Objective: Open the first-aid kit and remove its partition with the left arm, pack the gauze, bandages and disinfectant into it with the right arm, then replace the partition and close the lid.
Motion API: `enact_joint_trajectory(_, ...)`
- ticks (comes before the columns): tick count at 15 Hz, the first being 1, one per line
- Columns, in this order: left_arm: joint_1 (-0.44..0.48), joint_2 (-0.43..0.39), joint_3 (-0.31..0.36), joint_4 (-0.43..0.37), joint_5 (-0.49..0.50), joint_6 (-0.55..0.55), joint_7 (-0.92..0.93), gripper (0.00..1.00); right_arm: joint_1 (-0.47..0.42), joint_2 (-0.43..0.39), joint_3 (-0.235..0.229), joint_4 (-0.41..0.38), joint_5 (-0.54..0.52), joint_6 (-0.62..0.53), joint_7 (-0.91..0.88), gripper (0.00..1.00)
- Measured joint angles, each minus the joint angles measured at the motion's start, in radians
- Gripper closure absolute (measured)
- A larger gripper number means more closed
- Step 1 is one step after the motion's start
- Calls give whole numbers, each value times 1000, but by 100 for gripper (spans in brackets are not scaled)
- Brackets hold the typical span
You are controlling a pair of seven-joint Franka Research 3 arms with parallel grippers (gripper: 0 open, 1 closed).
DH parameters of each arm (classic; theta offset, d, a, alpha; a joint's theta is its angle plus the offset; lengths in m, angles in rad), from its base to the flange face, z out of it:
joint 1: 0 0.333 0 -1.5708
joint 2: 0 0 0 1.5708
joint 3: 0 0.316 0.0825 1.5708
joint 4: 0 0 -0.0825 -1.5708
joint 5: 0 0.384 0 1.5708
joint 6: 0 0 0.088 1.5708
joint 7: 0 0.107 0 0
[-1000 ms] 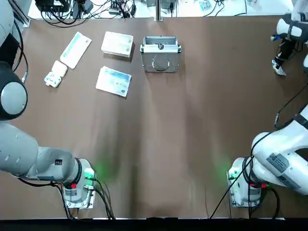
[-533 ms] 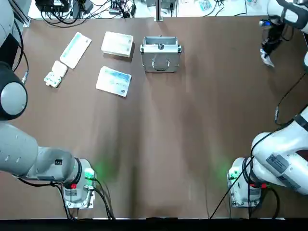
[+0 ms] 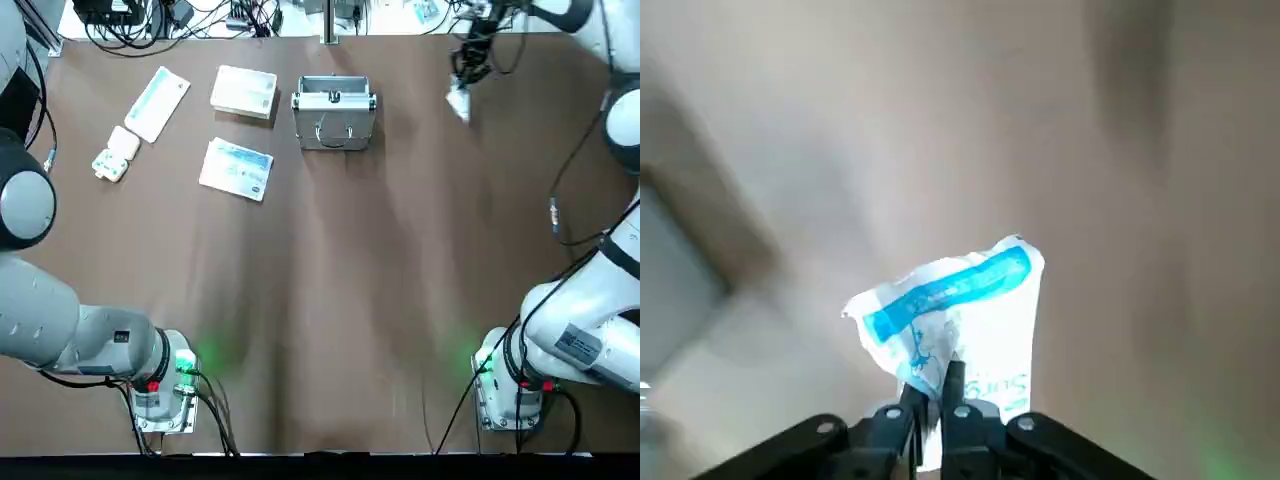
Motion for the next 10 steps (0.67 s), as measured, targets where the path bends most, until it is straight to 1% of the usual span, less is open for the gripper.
enact_joint_trajectory(2, 0, -2, 0, 0, 0, 0, 0, 0, 97, 0, 0, 4, 41, 94, 132, 92)
enact_joint_trajectory(4, 0, -2, 0, 0, 0, 0, 1, 0, 188, 0, 0, 12, 50, 213, 216, 92)
enact_joint_trajectory(5, 0, -2, 0, 0, 0, 1, 1, 0, 268, 0, -1, 16, 50, 340, 255, 92)
enact_joint_trajectory(7, 0, -2, 0, 0, 0, 1, 2, 0, 331, 2, -5, 16, 50, 478, 268, 92)
enact_joint_trajectory(9, 0, -2, 0, 0, 0, 1, 3, 0, 382, 19, -12, 15, 50, 580, 268, 92)
enact_joint_trajectory(10, 1, -2, 0, 0, 0, 1, 5, 0, 415, 36, -26, 14, 50, 623, 268, 92)
